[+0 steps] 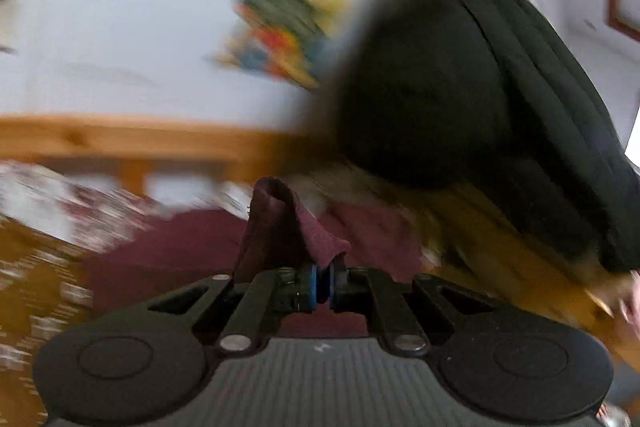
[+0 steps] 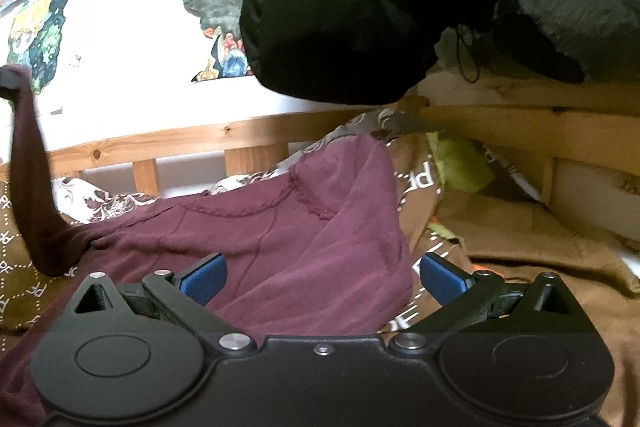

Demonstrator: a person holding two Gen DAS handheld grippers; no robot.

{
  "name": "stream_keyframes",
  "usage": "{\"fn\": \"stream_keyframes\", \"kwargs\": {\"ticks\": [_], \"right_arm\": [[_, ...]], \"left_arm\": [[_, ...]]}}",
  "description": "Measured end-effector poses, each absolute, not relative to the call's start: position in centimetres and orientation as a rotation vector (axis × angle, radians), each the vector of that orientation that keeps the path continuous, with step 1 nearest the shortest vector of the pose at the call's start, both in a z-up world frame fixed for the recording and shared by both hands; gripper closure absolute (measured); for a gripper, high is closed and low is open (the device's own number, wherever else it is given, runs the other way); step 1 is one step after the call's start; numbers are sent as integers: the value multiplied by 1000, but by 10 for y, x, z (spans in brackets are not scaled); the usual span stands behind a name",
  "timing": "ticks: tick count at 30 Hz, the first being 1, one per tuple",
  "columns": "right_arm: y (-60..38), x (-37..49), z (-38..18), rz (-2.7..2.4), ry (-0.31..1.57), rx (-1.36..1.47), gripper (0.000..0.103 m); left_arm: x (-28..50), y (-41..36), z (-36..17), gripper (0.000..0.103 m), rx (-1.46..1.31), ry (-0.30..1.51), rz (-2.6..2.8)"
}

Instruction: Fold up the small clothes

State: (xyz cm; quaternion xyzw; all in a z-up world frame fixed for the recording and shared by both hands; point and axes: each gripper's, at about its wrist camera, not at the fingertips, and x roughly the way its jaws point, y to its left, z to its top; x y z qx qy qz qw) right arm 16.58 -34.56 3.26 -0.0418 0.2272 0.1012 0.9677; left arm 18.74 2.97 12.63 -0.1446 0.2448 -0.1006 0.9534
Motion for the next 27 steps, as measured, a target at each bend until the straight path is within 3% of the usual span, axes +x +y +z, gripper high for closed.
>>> {"fn": "stream_keyframes", "kwargs": {"ticks": [12,15,19,20,27], "right_arm": [[-373,179,29,93,470,-25,1],[-375,183,25,88,491,-4,1],[-370,184,19,97,512,-1,1],[-370,184,18,100,515,-2,1],[-363,180,13,200,531,36,1]], "left_arm": [[214,-44,26,98,-282,759,-318],[207,-48,15,89,-264,795,-316],[197,-43,13,32,-311,797,-313],[195,-39,14,26,-328,784,-319],[178,3,19,18,-270,758,-166]]}}
